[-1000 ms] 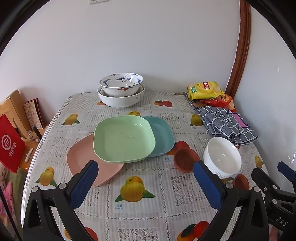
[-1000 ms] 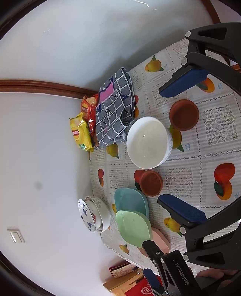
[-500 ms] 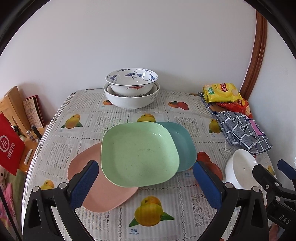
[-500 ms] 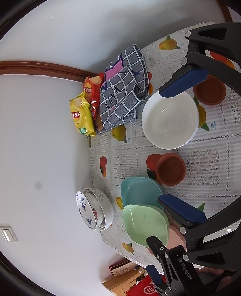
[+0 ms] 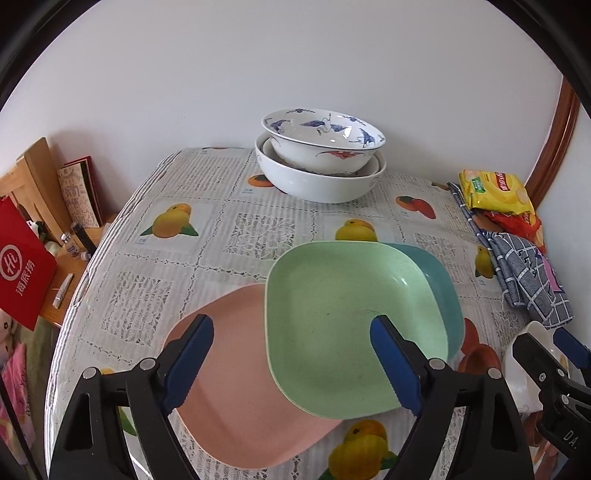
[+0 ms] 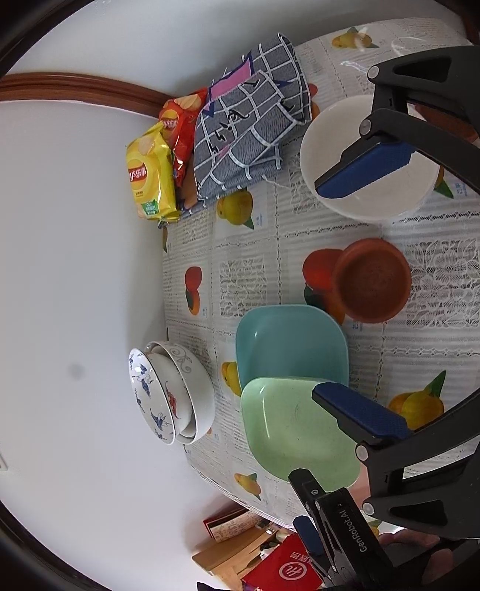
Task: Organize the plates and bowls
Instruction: 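Move both tools forward to the rim of the green plate, then close the left tool on the green plate rim while the right tool also grips it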
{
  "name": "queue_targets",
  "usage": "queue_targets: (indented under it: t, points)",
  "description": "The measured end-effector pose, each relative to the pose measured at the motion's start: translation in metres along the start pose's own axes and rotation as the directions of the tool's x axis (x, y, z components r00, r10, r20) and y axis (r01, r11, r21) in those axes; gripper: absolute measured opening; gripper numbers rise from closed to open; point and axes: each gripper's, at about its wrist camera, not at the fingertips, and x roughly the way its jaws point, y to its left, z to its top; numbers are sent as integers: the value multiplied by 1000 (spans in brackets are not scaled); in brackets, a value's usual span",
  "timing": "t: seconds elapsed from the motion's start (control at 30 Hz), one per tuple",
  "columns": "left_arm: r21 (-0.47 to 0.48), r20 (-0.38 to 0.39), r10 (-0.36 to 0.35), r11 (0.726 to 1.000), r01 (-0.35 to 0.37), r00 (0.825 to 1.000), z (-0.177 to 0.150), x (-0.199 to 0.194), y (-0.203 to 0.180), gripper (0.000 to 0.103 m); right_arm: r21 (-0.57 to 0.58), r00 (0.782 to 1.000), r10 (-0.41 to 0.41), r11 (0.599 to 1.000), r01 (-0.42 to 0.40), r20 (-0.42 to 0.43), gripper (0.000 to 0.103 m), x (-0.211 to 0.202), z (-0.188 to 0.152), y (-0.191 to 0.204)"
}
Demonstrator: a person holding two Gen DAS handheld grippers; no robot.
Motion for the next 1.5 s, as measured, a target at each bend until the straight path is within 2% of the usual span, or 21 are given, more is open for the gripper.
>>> queue_targets:
  t: [0.07,0.2,0.47,0.67,0.73,0.87,0.97,1.2,1.5]
  points:
    - [-6,-6,6,1000,-7,1000,3,7,5,82,-8,1000,12,1000,-12,-4,93,6,1,6]
    - [0,-14,11,1000,-11,1000,6,20,8,71,-10,999,27,1000,-28,-20,87,19,3,17]
    - [9,-46,0,1000,0,999,10,43,8,61,-7,995,81,997,-82,-54,79,43,5,33]
    - [-25,-53,-25,999,23,998,11,55,16,56,-56,993,80,995,-85,-84,65,64,5,47]
    - [-29,-52,-30,999,28,998,12,57,17,55,-57,991,88,994,-94,-97,57,70,4,49]
    - [-40,-55,-51,998,49,997,10,62,17,51,-68,990,97,992,-104,-107,51,78,1,54]
    - [-44,-56,-60,997,57,997,8,65,16,44,-81,988,100,991,-110,-115,48,83,0,58]
    - [-44,-50,-104,994,102,993,6,62,11,22,-93,985,120,987,-132,-125,16,88,-1,63]
    - [-61,-41,-124,991,122,991,6,53,12,15,-92,989,108,989,-117,-98,13,74,0,58]
